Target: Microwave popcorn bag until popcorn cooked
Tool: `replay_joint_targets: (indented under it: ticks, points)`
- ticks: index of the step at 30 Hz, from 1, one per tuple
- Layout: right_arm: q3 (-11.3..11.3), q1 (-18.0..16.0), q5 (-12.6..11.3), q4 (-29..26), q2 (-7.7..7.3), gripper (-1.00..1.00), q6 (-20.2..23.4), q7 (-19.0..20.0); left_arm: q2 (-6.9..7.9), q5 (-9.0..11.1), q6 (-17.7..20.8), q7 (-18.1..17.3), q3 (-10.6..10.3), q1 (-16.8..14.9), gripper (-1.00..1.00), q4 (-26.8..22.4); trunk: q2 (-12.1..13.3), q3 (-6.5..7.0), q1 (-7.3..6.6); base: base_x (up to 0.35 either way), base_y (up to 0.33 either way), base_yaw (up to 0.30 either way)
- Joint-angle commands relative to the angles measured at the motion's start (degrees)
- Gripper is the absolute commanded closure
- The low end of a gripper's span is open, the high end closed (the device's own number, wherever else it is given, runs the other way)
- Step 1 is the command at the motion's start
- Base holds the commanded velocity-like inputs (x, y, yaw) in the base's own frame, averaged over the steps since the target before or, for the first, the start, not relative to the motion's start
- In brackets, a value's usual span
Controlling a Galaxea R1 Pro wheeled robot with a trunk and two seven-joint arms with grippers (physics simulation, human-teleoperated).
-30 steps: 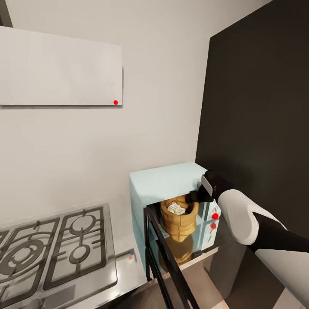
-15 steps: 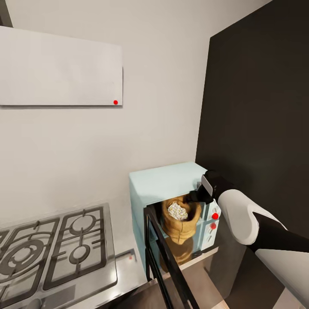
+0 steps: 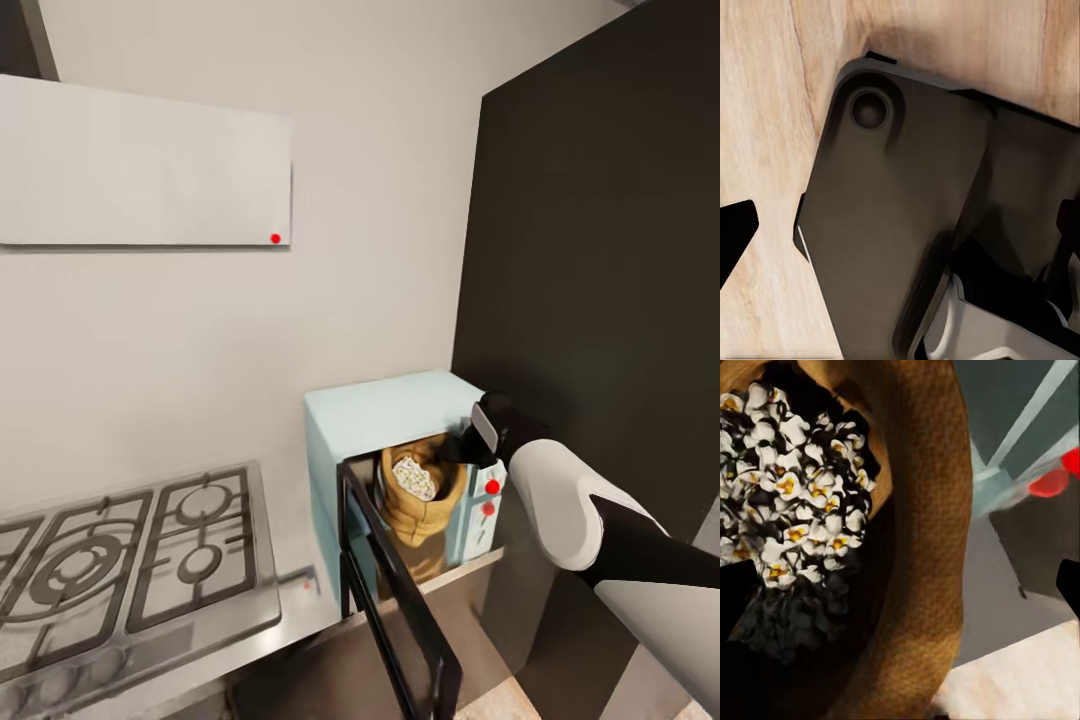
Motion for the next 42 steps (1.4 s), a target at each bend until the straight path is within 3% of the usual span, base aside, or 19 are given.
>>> replay_joint_targets:
  ticks: [1,4,8,11,13,14,18,21,24,28,30,32,36,42]
  points:
    - [-0.4,0.0,0.6,-0.3,0.04,-1.0,0.1,0.4,-0.02,0.2,-0.1,0.1,0.0,0.0,-1.0,0.0,-0.1,-0.12,-0.01,-0.345,0.0,0.0]
    - [-0.5,0.0,0.4,-2.7,0.12,-1.0,-2.8,1.1,-0.02,0.1,-0.1,0.1,0.0,0.0,-1.0,-0.1,-0.1,-0.12,-0.01,-0.346,0.0,0.0]
    - [-0.5,0.0,0.8,-4.2,0.07,-1.0,-11.1,7.1,-0.03,0.0,-0.1,0.1,-0.1,0.0,-1.0,0.0,-0.1,-0.12,-0.01,-0.346,0.0,0.0]
    - [-0.5,0.0,1.0,-3.8,-0.78,-1.0,-13.8,9.6,-0.03,0.0,-0.1,0.1,-0.1,0.0,-1.0,-0.1,-0.1,-0.12,-0.01,-0.344,0.0,0.0]
    - [-0.5,1.2,1.0,-3.7,-2.16,-1.0,-18.2,9.9,-0.03,0.0,-0.1,0.1,-0.1,0.0,-1.0,-0.1,-0.1,-0.12,-0.01,-0.335,0.0,0.0]
    - [-0.5,3.6,0.9,-3.7,-3.46,-1.0,-23.1,10.0,-0.03,0.0,-0.1,0.1,-0.1,0.0,-1.0,-0.1,-0.1,-0.12,-0.01,-0.331,0.0,0.0]
    - [-0.6,7.1,0.4,-3.7,-6.36,-1.0,-27.7,10.6,-0.03,0.1,-0.2,0.1,-0.1,0.0,-1.0,-0.1,-0.1,-0.12,-0.01,-0.324,0.0,0.0]
    - [-0.8,10.2,0.4,-3.7,-6.65,-1.0,-28.2,10.1,-0.03,0.1,-0.2,0.1,0.0,0.0,-1.0,-0.1,-0.1,-0.12,-0.01,-0.29,0.0,0.0]
    - [-0.9,11.3,0.4,-3.7,-6.68,-1.0,-28.8,6.7,0.03,0.5,-0.2,0.1,0.4,0.0,-1.0,-0.1,-0.1,-0.12,-0.01,-0.102,0.0,0.0]
    - [-0.5,14.1,1.0,-2.3,-6.62,-1.0,-40.5,4.9,0.0,0.6,-0.2,0.1,0.6,0.0,-1.0,-0.1,-0.1,-0.12,-0.01,-0.01,0.0,0.0]
    - [-0.4,14.7,4.0,-0.9,-6.56,-1.0,-45.2,8.8,-0.02,0.5,-0.2,0.1,0.3,0.0,-1.0,-0.1,-0.1,-0.12,-0.01,-0.001,0.0,0.0]
    - [-0.4,14.8,7.3,-0.4,-6.41,-1.0,-48.7,15.2,-0.02,0.5,-0.2,0.1,0.1,0.0,-1.0,-0.1,-0.1,-0.12,-0.01,0.0,0.0,0.0]
    - [-0.5,14.8,7.9,-0.2,-6.39,-1.0,-49.8,21.2,-0.03,0.5,-0.2,0.2,0.3,0.0,-1.0,-0.1,-0.1,-0.12,-0.01,0.0,0.0,0.0]
    - [-0.4,14.9,8.2,2.4,-5.96,-1.0,-54.5,22.8,-0.11,0.7,-0.1,0.3,0.5,0.0,-1.0,-0.1,-0.1,-0.12,-0.01,0.0,-0.186,0.0]
